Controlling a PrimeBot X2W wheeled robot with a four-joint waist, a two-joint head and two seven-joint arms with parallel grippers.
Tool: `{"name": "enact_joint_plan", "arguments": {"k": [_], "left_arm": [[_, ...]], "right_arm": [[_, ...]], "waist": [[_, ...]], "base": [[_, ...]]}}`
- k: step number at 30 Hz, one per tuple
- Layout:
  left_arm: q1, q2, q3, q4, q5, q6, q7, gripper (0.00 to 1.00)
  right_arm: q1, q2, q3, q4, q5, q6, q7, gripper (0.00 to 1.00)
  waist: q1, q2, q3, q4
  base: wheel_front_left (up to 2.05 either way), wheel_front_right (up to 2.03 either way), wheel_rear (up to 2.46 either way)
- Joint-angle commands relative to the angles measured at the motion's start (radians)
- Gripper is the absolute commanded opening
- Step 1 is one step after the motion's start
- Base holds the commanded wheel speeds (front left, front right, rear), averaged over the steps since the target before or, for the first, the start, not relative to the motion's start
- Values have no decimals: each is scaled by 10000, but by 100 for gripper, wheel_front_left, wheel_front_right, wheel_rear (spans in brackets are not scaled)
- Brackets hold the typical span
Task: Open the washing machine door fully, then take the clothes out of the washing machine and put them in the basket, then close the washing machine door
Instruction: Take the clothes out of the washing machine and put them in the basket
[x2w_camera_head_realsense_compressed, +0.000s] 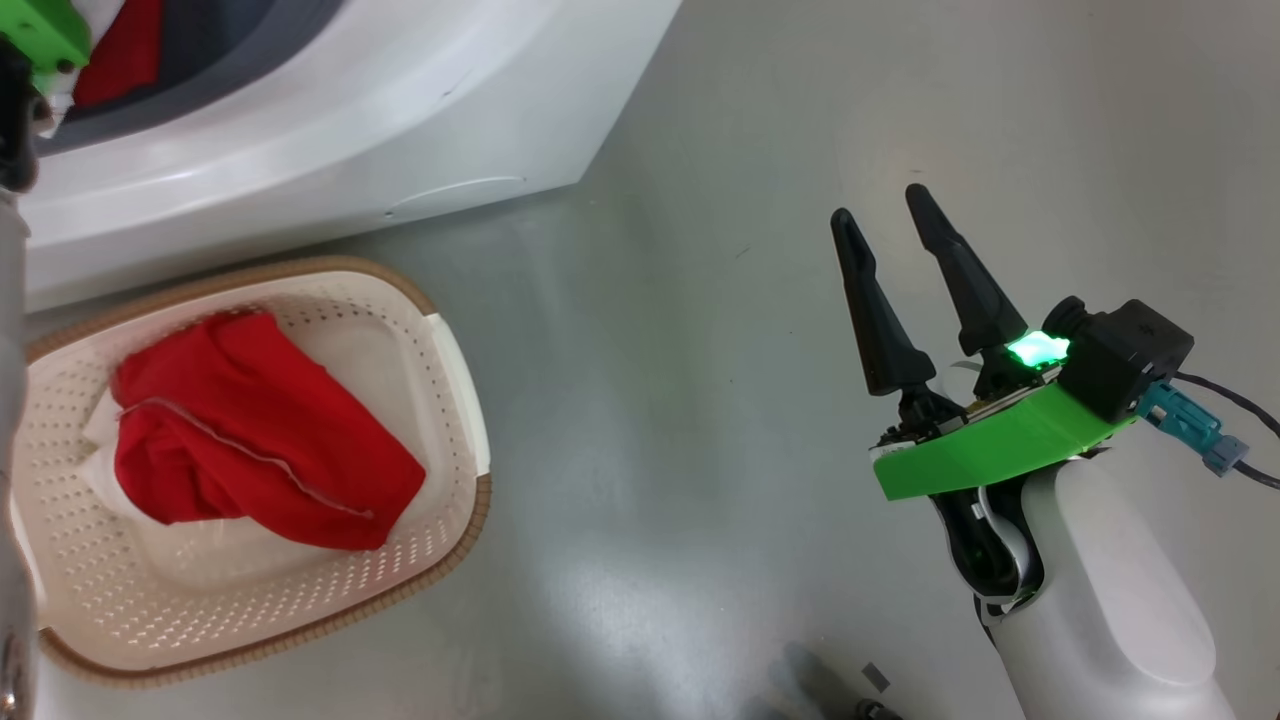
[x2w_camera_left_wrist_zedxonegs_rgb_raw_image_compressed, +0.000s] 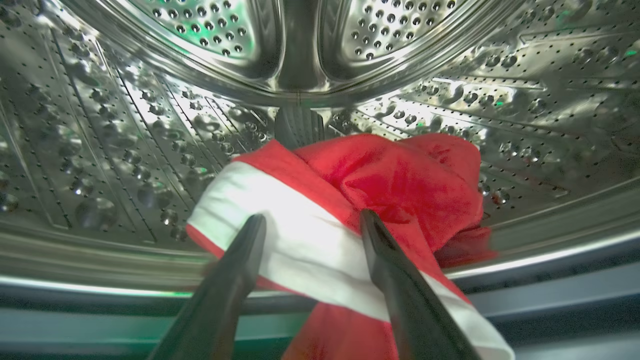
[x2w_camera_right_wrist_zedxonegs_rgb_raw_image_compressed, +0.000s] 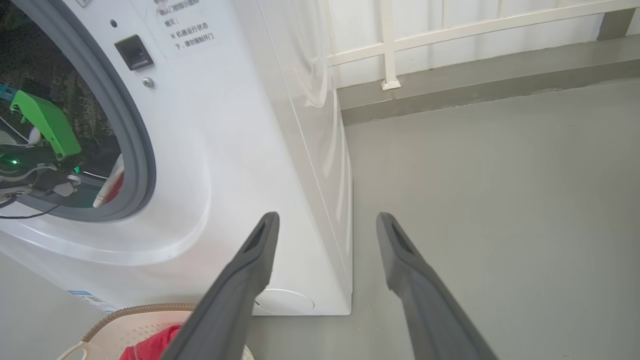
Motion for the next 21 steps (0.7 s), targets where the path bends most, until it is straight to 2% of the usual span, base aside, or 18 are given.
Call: {"name": "enact_joint_plan", "arguments": {"k": [1, 7, 15, 16, 17, 18, 19, 21], "left_arm": [[-290, 293, 16, -41, -27, -73, 267, 100], [-136, -11, -309, 320, -67, -283, 1820, 100], [-131, -5, -707, 395, 64, -433, 2463, 100], [-131, 9, -748, 400, 74, -446, 2499, 92], [-131, 26, -776, 404, 73, -457, 2516, 57], [-139, 46, -821, 395, 94, -468, 2472, 16], [-139, 56, -858, 384, 113, -474, 2398, 0], [-106, 46, -919, 389, 119, -487, 2353, 0]], "right_arm": [[176, 88, 205, -217, -11, 16, -48, 100], [198, 102, 213, -189, -38, 16, -48, 100], [145, 124, 261, -189, -38, 16, -48, 100], [142, 127, 263, -179, -36, 16, -48, 100], [139, 130, 262, -167, -35, 16, -48, 100], [135, 133, 255, -158, -35, 16, -48, 100], [130, 136, 246, -148, -37, 16, -48, 100], [126, 142, 231, -129, -45, 16, -48, 100]], "waist": [[0, 0, 14, -87], [0, 0, -80, -101], [0, 0, -23, -93], [0, 0, -19, -94], [0, 0, -17, -97], [0, 0, -14, -95], [0, 0, -19, -90], [0, 0, -40, -77]], "base": [[0, 0, 0], [0, 0, 0], [0, 0, 0], [0, 0, 0], [0, 0, 0], [0, 0, 0], [0, 0, 0], [0, 0, 0]]}}
